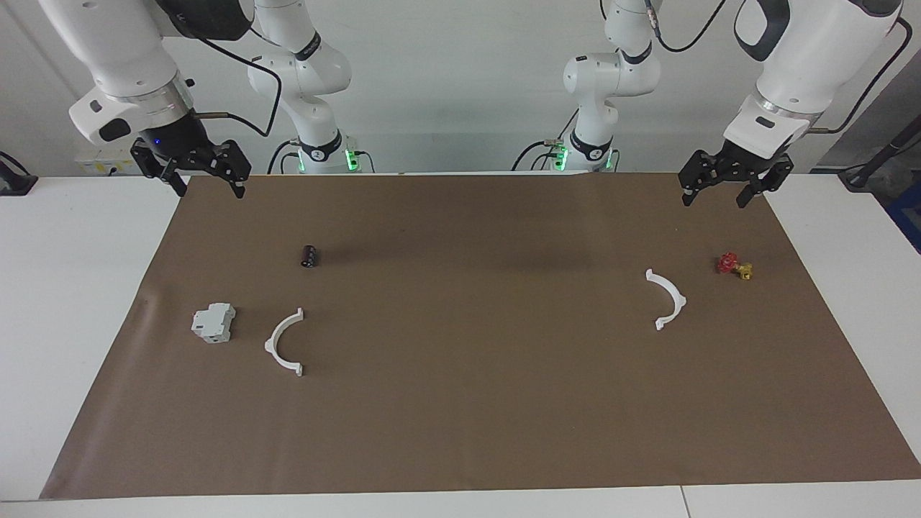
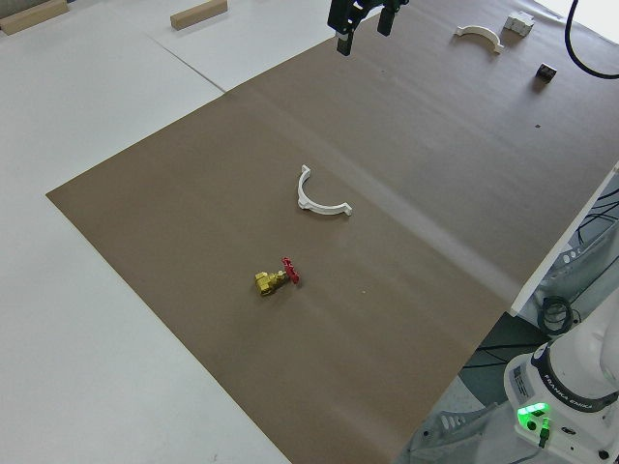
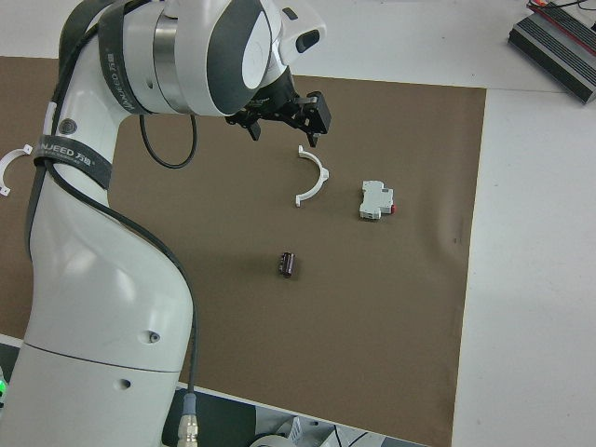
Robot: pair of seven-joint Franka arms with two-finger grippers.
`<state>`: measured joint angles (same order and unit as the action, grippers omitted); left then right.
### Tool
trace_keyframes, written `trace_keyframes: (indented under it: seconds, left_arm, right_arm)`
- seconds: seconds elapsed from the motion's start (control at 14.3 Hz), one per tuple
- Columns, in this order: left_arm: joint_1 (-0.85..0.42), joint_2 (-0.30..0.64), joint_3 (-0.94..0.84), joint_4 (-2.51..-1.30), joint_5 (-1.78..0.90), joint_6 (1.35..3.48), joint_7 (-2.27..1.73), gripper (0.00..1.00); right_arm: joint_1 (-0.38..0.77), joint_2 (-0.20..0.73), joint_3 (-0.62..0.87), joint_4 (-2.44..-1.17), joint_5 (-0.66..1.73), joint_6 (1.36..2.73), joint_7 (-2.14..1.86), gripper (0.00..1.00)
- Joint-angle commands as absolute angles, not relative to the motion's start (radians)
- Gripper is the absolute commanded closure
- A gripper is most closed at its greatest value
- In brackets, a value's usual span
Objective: Assemble drain pipe with both arms
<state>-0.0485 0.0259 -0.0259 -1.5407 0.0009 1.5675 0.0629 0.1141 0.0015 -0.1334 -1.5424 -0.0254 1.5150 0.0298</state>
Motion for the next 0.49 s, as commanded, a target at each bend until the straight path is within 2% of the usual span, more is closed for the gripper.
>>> trace_keyframes:
  seconds: [0.0,0.42]
  left_arm:
    - [-0.058,-0.002,-0.02,-1.568,-0.008,1.566,0.057,0.0]
    - [-0.058,-0.002,-0.02,-1.568,-0.008,1.568,0.057,0.0]
  right_arm:
    - [0.113,-0.02,-0.133,-1.572,-0.009,1.542,0.011,0.0]
    - [0.104,-0.021,-0.133,-1.577,-0.009,1.542,-0.001,0.0]
